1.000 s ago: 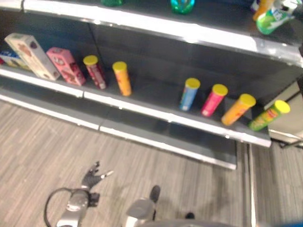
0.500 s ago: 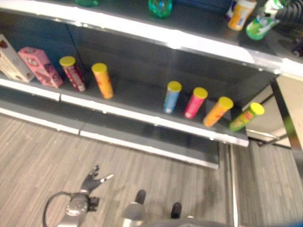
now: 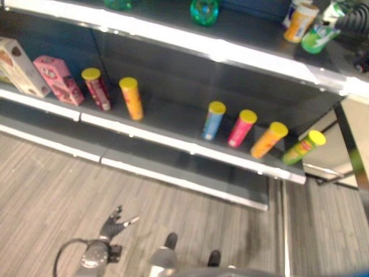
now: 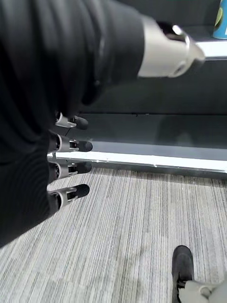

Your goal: Put the goods on the table back onto the shelves and tidy them up.

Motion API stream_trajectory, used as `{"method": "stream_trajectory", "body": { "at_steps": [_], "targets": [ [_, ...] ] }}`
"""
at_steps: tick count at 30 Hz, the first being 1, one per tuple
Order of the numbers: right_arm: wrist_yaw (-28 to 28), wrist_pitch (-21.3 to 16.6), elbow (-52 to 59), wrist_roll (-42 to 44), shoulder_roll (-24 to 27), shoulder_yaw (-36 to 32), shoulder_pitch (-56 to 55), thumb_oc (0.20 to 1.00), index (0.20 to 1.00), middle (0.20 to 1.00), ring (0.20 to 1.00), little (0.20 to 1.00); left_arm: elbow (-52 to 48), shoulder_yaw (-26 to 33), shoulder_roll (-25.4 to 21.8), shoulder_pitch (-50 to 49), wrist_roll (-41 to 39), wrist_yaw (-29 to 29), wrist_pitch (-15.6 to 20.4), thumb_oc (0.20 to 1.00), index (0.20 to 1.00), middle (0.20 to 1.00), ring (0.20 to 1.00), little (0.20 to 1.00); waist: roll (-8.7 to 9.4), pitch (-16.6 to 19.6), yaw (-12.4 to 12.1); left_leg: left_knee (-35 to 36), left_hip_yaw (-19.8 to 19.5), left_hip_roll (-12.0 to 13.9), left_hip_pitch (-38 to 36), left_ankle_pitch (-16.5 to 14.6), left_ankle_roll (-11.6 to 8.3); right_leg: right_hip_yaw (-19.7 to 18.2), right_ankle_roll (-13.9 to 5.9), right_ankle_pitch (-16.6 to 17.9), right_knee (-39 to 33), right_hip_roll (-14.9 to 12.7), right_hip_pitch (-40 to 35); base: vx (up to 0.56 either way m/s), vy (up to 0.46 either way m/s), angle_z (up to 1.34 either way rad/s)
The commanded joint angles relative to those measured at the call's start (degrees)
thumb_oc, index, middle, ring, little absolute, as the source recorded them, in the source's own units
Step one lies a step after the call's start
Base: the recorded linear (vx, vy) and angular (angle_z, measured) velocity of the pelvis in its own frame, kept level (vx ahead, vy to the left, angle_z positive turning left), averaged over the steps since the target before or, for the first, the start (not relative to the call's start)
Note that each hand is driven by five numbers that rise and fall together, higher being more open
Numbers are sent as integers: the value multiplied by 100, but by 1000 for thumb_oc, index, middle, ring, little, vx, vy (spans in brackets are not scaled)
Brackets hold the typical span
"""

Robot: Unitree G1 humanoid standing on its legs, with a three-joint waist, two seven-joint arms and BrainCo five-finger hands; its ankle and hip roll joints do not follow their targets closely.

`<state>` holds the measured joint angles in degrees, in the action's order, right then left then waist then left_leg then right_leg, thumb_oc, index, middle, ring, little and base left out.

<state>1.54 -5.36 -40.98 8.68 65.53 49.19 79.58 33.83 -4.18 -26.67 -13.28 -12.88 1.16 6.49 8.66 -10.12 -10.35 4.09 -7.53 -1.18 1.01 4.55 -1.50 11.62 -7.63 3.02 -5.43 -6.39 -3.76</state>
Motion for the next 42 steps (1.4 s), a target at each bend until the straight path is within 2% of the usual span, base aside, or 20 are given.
{"method": "stream_trajectory", "body": {
  "at_steps": [1,7,10,12,14,20,41,42],
  "targets": [
    [-89,-21,-174,84,96,347,600,200,200,200,200,200,-35,-65,-191,170,-197,85,280,1000,1000,1000,1000,1000,148,238,-151,-175,-44,301,-79,-748,-385,185,-442,-134,72,-256,-112,0,0,0],
    [-30,12,-320,-82,-125,387,552,200,200,200,200,200,448,-117,-59,218,-181,126,235,1000,1000,1000,1000,1000,133,248,-175,-200,-24,274,-99,-775,-378,225,-453,-140,75,-292,-150,0,0,0],
    [-22,30,-405,-186,-286,367,513,200,200,200,200,200,1018,-181,77,246,-78,116,155,1000,1000,1000,1000,1000,110,256,-167,-199,-15,266,-114,-786,-366,239,-459,-132,82,-320,-157,0,0,0],
    [-21,41,-526,-257,-448,341,535,200,200,200,200,200,1795,-263,197,314,192,148,60,1000,1000,1000,1000,1000,81,263,-143,-193,2,259,-129,-786,-355,221,-460,-134,92,-337,-149,0,0,0],
    [-41,65,-570,-267,-548,309,533,200,200,200,200,200,1931,-286,266,310,210,142,35,1000,1000,1000,1000,1000,65,272,-131,-189,15,256,-131,-787,-348,213,-458,-130,93,-345,-138,7,16,0],
    [-42,103,-653,-306,-559,300,530,200,200,200,200,200,1641,-241,322,318,-97,158,75,1000,1000,1000,1000,1000,55,257,-134,-187,1,244,-105,-770,-347,228,-463,-119,111,-361,-119,0,0,0],
    [45,131,-664,-340,-412,495,675,200,200,200,200,200,1141,-278,183,372,-173,127,111,1000,1000,1000,1000,1000,121,228,-136,-157,-21,274,-117,-773,-355,243,-460,-126,132,-353,-112,0,0,0],
    [45,134,-667,-352,-409,517,693,457,457,457,457,457,1122,-273,180,373,-192,135,113,1000,1000,1000,1000,1000,125,223,-138,-159,-25,274,-117,-773,-356,243,-460,-129,137,-354,-110,0,0,0]
  ]
}}
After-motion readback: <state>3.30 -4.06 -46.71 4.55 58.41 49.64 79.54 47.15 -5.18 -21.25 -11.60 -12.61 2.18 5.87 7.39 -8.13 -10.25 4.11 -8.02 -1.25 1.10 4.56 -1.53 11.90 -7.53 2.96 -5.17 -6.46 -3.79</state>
